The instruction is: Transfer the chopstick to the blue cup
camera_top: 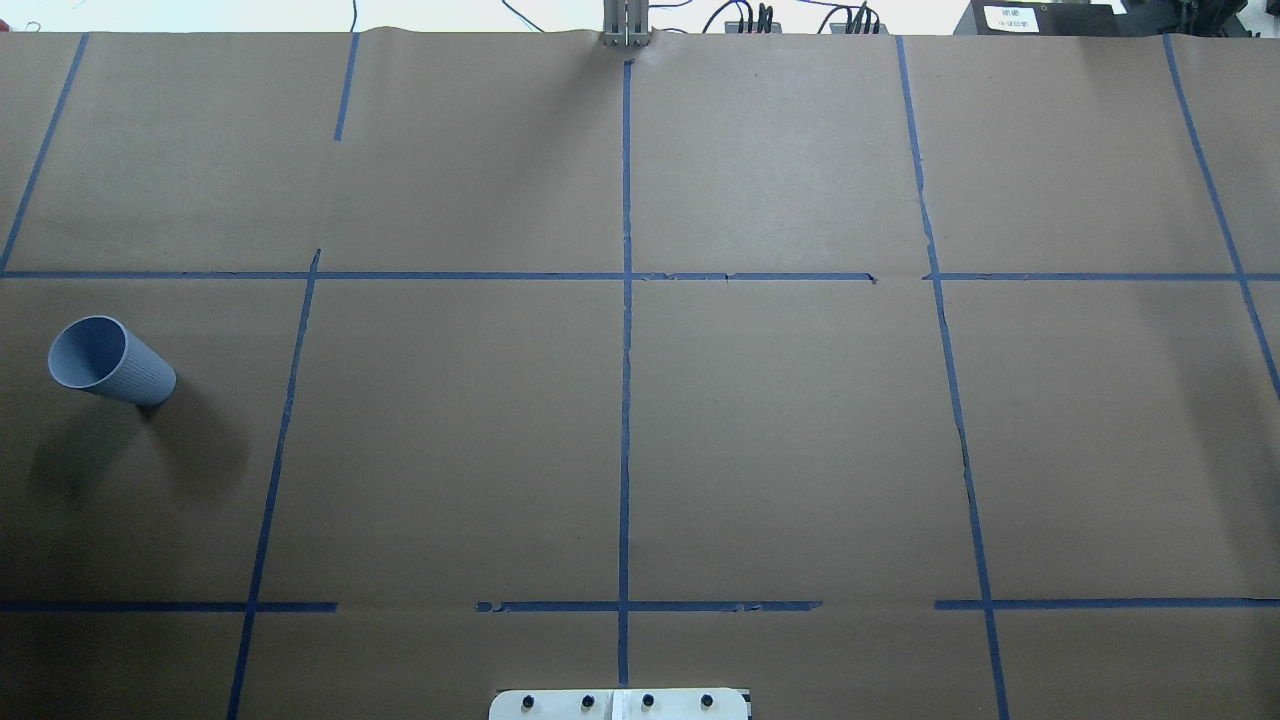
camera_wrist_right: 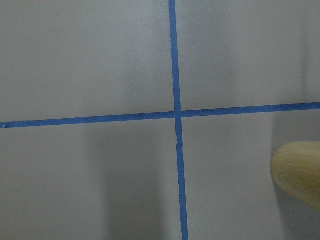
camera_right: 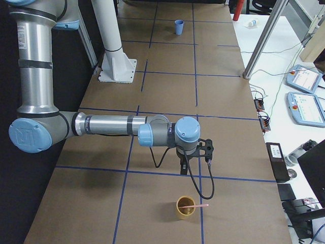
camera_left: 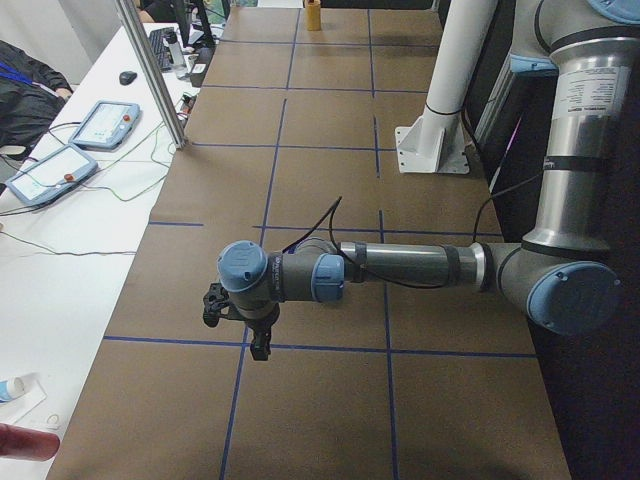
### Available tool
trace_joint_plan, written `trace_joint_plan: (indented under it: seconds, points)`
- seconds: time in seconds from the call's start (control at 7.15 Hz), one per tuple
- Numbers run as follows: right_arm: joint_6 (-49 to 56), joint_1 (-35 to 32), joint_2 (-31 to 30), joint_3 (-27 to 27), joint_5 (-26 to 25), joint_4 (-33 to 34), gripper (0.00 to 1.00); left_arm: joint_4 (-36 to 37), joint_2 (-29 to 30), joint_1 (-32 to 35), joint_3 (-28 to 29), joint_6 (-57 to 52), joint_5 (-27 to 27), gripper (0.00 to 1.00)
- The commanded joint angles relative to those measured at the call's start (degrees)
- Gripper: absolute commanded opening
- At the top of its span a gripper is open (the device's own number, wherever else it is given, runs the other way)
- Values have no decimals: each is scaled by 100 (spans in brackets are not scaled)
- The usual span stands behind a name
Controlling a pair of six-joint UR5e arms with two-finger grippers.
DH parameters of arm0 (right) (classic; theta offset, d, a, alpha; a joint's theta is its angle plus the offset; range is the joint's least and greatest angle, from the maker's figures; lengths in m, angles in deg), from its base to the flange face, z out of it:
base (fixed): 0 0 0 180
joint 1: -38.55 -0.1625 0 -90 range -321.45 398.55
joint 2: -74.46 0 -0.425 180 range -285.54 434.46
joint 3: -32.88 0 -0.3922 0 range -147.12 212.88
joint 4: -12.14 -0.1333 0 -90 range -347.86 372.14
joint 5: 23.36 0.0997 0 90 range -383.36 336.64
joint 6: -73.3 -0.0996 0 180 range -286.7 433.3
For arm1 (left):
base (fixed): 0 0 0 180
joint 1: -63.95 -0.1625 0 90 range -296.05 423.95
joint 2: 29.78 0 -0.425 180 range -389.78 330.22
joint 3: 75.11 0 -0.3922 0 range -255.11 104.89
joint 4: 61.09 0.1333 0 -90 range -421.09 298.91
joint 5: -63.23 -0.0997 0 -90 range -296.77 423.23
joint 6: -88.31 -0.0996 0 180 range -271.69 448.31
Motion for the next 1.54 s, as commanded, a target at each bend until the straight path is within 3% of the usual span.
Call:
trace_joint_plan:
  seconds: [0.0, 0.28, 0.42, 0.56, 0.84, 0.98, 1.4]
  points:
    - [-15, -6, 0, -44, -10, 7, 100, -9, 32, 3, -16, 1, 0, 100]
    - [-15, -6, 70, -44, -27, -2, 100, -26, 32, -111, -733, 10, 17, 100]
    - [-32, 3, 62, -36, -10, -2, 100, -70, 33, -616, -928, 366, 18, 100]
    - [-32, -6, 70, -44, -10, -2, 100, -531, 15, -1039, -991, 1066, 9, 100]
    - [-41, 3, 62, -9, -19, -2, 100, -2468, -502, -1768, -913, 2803, -17, 100]
    - [-50, -6, 62, -9, -19, 6, 100, -3087, -660, -2129, -886, 3527, -70, 100]
    - [-58, -6, 44, 26, -1, 7, 100, -3129, -688, -2650, -834, 3604, -79, 100]
